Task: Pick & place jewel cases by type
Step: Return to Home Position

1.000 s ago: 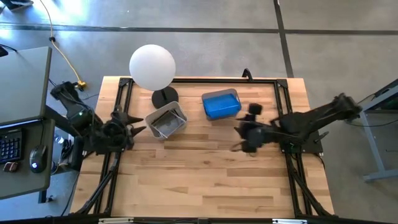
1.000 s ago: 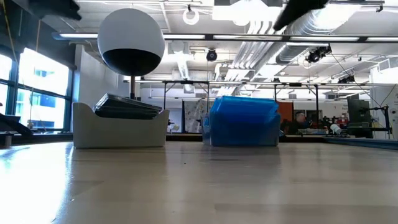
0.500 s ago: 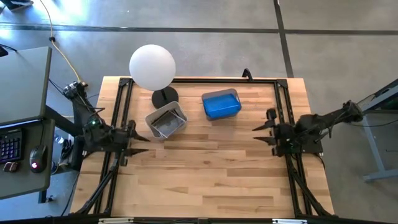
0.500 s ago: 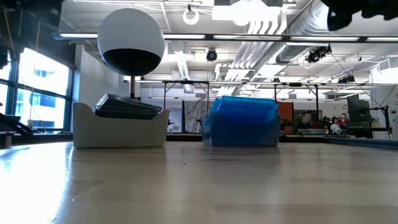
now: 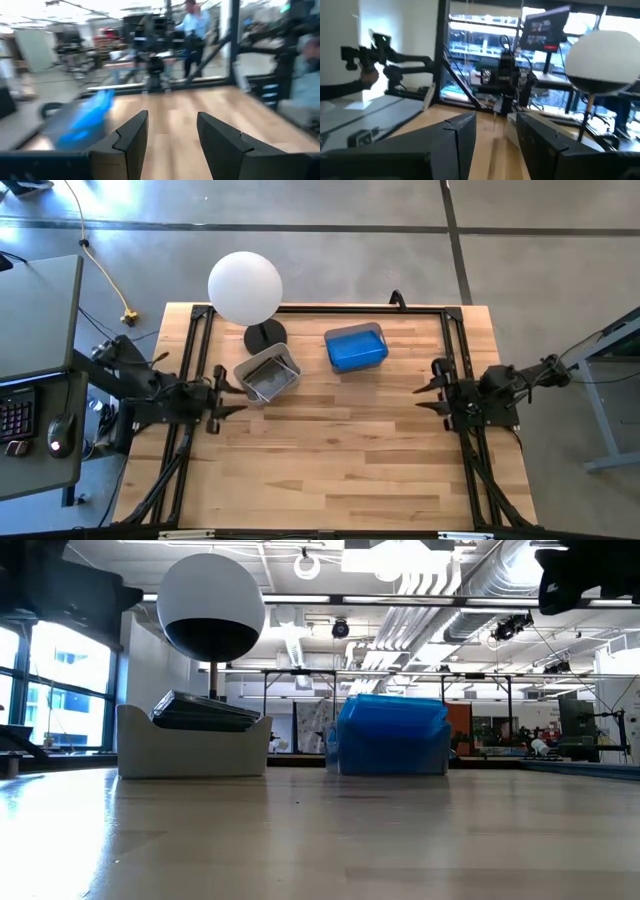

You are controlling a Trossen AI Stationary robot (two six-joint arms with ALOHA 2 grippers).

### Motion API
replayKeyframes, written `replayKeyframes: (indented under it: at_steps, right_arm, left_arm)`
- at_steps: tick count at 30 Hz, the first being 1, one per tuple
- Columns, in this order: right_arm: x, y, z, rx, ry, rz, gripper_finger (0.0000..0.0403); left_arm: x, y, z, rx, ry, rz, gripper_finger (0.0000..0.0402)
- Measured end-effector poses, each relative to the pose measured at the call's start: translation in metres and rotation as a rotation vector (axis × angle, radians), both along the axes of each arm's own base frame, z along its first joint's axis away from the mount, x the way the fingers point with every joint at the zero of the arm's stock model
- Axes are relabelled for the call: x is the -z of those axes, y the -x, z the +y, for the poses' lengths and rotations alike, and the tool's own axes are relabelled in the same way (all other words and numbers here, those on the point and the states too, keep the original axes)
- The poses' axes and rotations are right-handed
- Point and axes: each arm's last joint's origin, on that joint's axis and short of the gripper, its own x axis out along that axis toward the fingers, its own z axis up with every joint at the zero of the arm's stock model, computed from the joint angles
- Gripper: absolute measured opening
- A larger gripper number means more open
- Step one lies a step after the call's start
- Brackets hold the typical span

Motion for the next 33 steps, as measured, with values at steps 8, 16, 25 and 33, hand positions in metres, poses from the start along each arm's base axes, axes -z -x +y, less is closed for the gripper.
replayKeyframes:
  at_steps: [8,16,25,33]
  right_arm:
    - [0.011,-0.001,-0.001,0.020,-0.043,0.121,0.0133]
    - [0.027,-0.005,0.001,0.020,-0.056,0.180,0.0134]
    - [0.040,-0.007,0.002,0.018,-0.064,0.232,0.0134]
    - [0.040,-0.007,0.002,0.018,-0.061,0.231,0.0135]
  left_arm:
    - [-0.003,0.001,0.009,0.016,-0.026,0.057,0.0168]
    - [0.010,0.002,0.012,-0.038,-0.082,0.216,0.0168]
    - [0.010,0.002,0.012,-0.030,0.033,0.220,0.0168]
    - [0.011,0.002,0.012,-0.030,0.024,0.220,0.0168]
